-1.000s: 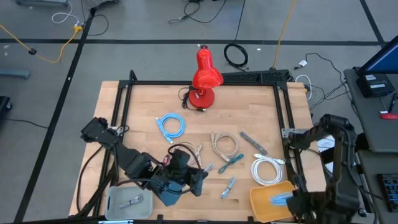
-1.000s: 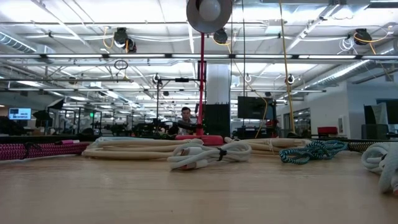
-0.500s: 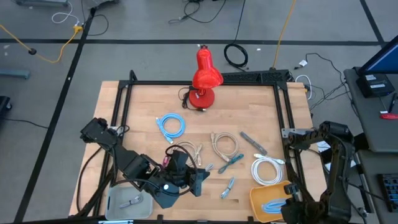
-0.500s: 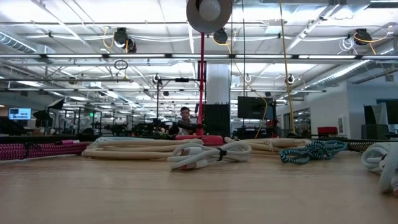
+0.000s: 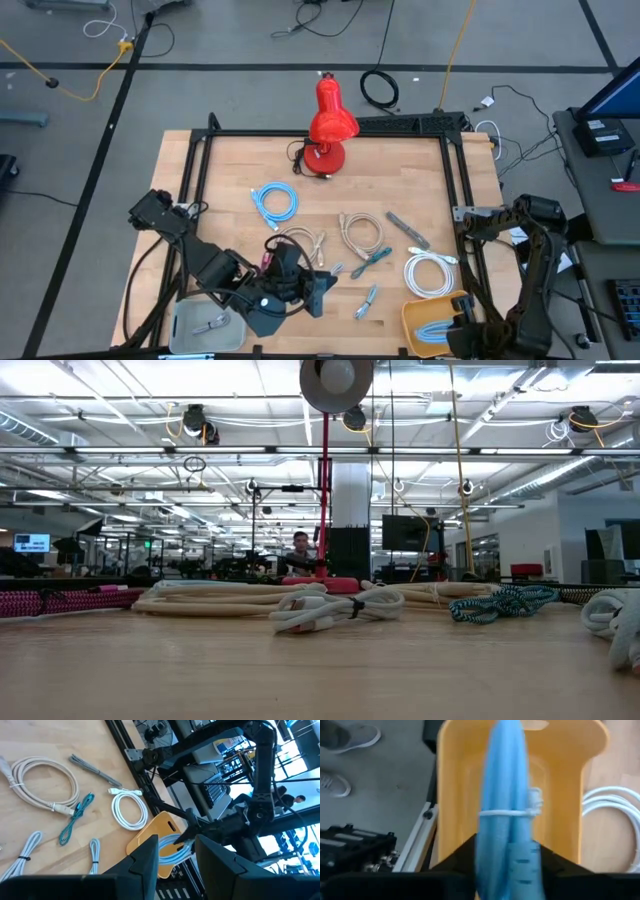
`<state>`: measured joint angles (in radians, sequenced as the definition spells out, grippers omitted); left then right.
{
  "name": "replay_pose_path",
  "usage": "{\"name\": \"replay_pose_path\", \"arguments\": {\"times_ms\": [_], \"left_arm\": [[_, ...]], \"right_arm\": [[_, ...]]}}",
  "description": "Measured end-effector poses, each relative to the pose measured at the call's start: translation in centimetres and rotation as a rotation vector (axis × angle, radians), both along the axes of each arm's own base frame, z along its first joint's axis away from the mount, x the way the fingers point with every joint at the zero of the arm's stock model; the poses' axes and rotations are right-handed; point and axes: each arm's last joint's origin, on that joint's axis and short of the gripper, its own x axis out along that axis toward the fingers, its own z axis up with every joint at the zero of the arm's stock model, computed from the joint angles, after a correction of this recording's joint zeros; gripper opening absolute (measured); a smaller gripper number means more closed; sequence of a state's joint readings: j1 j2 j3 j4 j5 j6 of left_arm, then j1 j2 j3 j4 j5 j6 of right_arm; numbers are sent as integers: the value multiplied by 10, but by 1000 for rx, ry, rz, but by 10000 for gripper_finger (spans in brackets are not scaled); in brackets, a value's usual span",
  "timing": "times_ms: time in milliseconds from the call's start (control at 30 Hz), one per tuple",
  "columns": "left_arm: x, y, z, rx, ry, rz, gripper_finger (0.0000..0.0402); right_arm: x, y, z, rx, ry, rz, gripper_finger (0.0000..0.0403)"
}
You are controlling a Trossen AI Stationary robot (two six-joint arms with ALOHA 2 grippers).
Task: Pick & Place USB Port
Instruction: Put the top blue HDMI cable into the yellow bin
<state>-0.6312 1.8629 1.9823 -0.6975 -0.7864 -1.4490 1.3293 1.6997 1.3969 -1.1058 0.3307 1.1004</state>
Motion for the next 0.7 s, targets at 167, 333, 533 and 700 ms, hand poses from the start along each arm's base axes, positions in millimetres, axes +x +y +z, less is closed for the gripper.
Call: {"name": "replay_pose_path", "arguments": {"times_ms": [167, 333, 533, 700], "left_arm": [[0, 0, 0, 4, 5, -1, 131], [0, 0, -1, 11, 9, -3, 131], [-1, 0, -1, 20, 17, -5, 131], [-1, 0, -1, 20, 17, -5, 131]], "right_arm": [[6, -3, 4, 32, -18, -57, 181], [10, -9, 17, 96, -32, -76, 200], [11, -15, 32, 175, -51, -88, 186], [10, -15, 30, 167, -21, -86, 129]]}}
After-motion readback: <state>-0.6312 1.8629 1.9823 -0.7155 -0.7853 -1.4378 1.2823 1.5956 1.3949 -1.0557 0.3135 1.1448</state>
